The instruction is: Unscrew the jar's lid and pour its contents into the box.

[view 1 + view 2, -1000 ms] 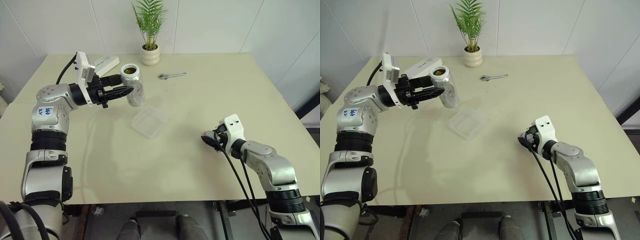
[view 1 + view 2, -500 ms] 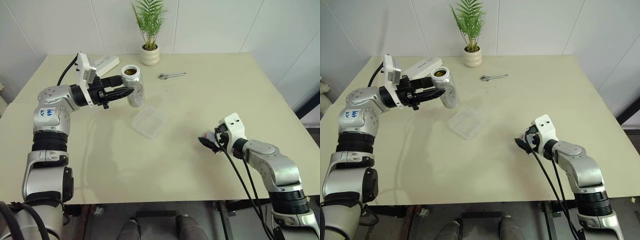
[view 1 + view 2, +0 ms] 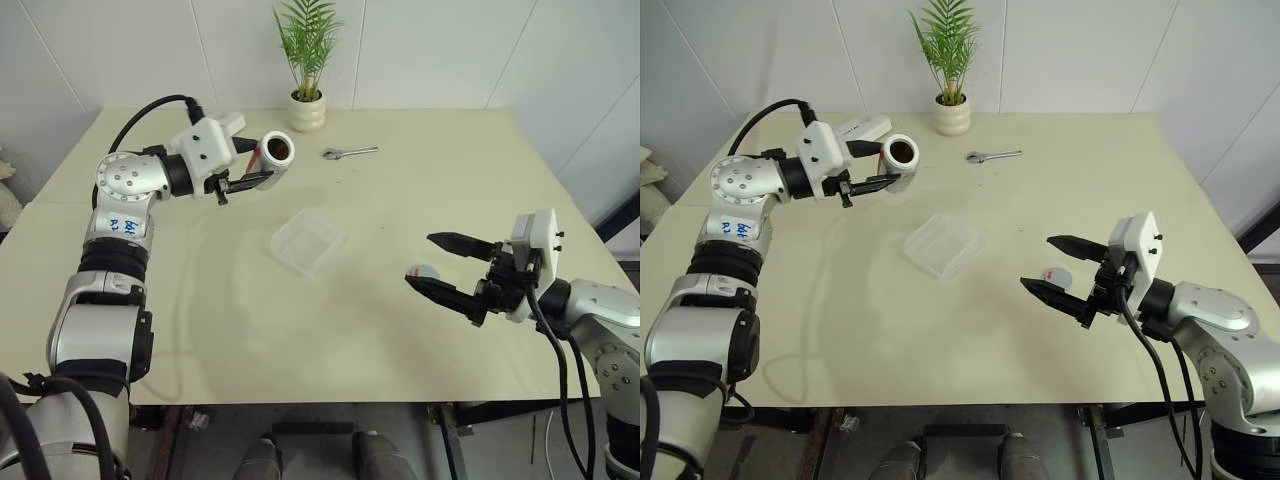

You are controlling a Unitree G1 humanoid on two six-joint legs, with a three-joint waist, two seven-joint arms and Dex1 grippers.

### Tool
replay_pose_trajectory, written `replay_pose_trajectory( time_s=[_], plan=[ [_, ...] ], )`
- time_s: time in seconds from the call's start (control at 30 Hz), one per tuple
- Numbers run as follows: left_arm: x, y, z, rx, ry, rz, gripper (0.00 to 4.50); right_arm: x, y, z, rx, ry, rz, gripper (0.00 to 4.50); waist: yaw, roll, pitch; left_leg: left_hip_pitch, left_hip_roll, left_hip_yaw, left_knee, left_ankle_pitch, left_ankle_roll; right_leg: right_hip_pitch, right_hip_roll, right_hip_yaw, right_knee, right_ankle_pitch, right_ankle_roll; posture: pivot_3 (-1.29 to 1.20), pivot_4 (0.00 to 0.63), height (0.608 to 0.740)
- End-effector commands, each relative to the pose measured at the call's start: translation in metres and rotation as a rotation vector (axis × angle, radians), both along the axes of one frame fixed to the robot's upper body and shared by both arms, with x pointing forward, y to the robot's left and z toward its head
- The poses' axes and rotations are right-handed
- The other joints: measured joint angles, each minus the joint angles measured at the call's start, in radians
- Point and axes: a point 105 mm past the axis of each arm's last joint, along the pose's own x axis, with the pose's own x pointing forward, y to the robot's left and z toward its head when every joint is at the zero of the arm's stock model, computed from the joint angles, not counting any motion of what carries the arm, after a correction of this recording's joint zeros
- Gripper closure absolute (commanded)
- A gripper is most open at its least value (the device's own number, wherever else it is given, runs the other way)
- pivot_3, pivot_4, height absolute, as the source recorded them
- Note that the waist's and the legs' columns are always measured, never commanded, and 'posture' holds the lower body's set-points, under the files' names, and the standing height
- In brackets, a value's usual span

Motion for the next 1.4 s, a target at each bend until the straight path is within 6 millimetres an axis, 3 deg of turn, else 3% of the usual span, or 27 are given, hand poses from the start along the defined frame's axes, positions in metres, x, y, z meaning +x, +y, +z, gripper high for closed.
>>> replay_pose_trajectory(
  time_s=[0.03,0.13,0.23,0.43,0.67,0.77,0.93,1.27,1.33,1.4],
  plan=[
    [-0.016,-0.029,0.006,0.267,-0.302,-0.132,2.6,-0.001,-0.003,0.009,-0.018,-0.059,-0.027,0.0,0.003,0.0,0.0,0.0,0.0,0.0,0.0,0.0,0.0,0.0,0.0,0.0,0.0,0.0,0.0,0.0,0.15,0.74],
    [-0.026,-0.041,-0.002,0.464,-0.461,-0.221,2.6,-0.002,-0.002,0.008,-0.019,-0.058,-0.032,0.0,0.007,0.0,0.0,-0.001,0.0,0.0,0.0,0.0,0.0,0.0,0.0,0.0,-0.001,0.0,0.0,0.0,0.15,0.74],
    [-0.031,-0.049,-0.002,0.539,-0.6,-0.277,2.6,-0.003,0.0,0.008,-0.014,-0.059,-0.04,0.0,0.007,0.0,0.0,-0.001,0.0,0.0,-0.001,0.0,0.0,0.0,0.0,0.0,-0.002,0.0,0.001,0.0,0.15,0.74],
    [-0.015,-0.049,-0.001,0.735,-0.899,-0.238,2.6,-0.003,0.001,0.008,-0.003,-0.055,-0.054,0.0,0.011,-0.001,0.0,-0.002,-0.001,0.001,0.0,0.0,0.0,0.0,0.0,0.001,-0.004,0.002,0.003,0.0,0.15,0.74],
    [0.002,-0.04,-0.041,1.078,-1.183,-0.38,2.6,0.003,0.005,0.012,0.002,-0.063,-0.049,0.0,0.01,-0.001,0.0,-0.002,0.0,0.002,-0.001,0.0,0.0,0.0,0.0,0.002,-0.006,0.002,0.004,0.0,0.15,0.74],
    [0.008,-0.039,-0.047,1.128,-1.31,-0.402,2.6,0.005,0.007,0.013,0.001,-0.064,-0.037,0.0,0.011,-0.001,0.001,-0.002,0.0,0.002,-0.001,0.0,0.0,0.0,0.0,0.001,-0.006,0.002,0.004,0.0,0.15,0.74],
    [0.012,-0.052,-0.013,1.067,-1.549,-0.263,2.6,0.008,0.009,0.014,0.006,-0.065,-0.033,0.0,0.013,-0.002,0.001,-0.003,-0.001,0.002,-0.001,0.0,0.0,-0.001,0.0,0.001,-0.006,0.002,0.005,0.0,0.15,0.74],
    [0.007,-0.054,-0.012,0.974,-1.561,-0.266,2.6,0.009,0.008,0.015,0.002,-0.068,-0.041,0.0,0.011,-0.002,0.001,-0.003,0.0,0.002,-0.002,0.0,0.0,-0.002,0.0,0.001,-0.005,0.002,0.005,0.0,0.15,0.74],
    [0.006,-0.049,-0.012,0.921,-1.482,-0.243,2.6,0.01,0.007,0.015,0.0,-0.069,-0.041,0.0,0.011,-0.002,0.001,-0.003,-0.001,0.002,-0.002,0.0,0.0,-0.001,0.0,0.001,-0.005,0.002,0.005,0.0,0.15,0.74],
    [0.009,-0.039,-0.013,0.789,-1.238,-0.157,2.6,0.009,0.006,0.016,-0.002,-0.071,-0.039,0.0,0.01,-0.002,0.001,-0.003,-0.001,0.002,-0.002,0.0,0.0,-0.001,0.0,0.001,-0.005,0.002,0.005,0.0,0.15,0.74]
  ],
)
